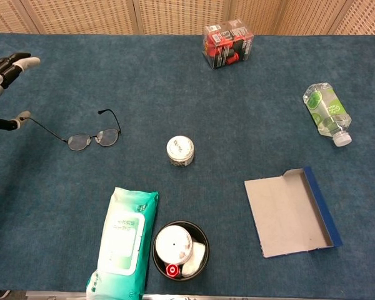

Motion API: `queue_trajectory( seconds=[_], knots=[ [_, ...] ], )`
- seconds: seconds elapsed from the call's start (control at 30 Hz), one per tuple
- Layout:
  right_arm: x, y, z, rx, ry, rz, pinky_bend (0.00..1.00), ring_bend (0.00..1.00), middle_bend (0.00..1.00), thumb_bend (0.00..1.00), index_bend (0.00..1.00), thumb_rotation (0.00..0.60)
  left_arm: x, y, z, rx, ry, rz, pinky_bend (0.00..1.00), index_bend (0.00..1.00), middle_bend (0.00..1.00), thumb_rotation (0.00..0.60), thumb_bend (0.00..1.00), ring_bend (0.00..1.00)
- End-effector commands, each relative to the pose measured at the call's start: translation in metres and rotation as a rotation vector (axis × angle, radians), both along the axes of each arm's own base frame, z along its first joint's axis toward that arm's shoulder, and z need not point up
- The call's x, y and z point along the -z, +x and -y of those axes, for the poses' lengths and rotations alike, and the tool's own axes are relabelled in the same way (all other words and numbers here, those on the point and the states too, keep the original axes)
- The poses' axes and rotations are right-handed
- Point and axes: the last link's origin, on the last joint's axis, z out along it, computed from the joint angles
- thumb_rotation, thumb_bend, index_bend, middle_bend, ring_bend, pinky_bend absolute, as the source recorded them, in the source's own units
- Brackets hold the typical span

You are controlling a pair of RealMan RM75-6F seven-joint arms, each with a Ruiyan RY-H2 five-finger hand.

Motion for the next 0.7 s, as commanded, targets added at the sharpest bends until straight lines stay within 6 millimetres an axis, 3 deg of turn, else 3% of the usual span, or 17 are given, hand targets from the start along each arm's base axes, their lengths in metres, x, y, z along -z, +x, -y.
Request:
queue_trajectory(
  seconds=[0.03,0.4,0.7],
  knots=[
    [-0.001,0.000,0.000,0.000,-0.002,0.002,0.35,0.38,0.48,0.33,0.48,0.600,0.000,0.001,-0.001,0.000,0.002,0.003,0.16,0.00,0.00,0.600,0.37,0.00],
    [-0.002,0.000,-0.001,-0.002,-0.002,0.005,0.35,0.38,0.48,0.33,0.48,0.600,0.006,0.021,-0.001,0.040,-0.005,0.038,0.16,0.00,0.00,0.600,0.37,0.00],
    [-0.005,-0.001,-0.001,-0.003,-0.006,0.015,0.35,0.38,0.48,0.33,0.48,0.600,0.029,0.045,-0.006,0.074,-0.050,0.038,0.16,0.00,0.00,0.600,0.37,0.00]
  ],
)
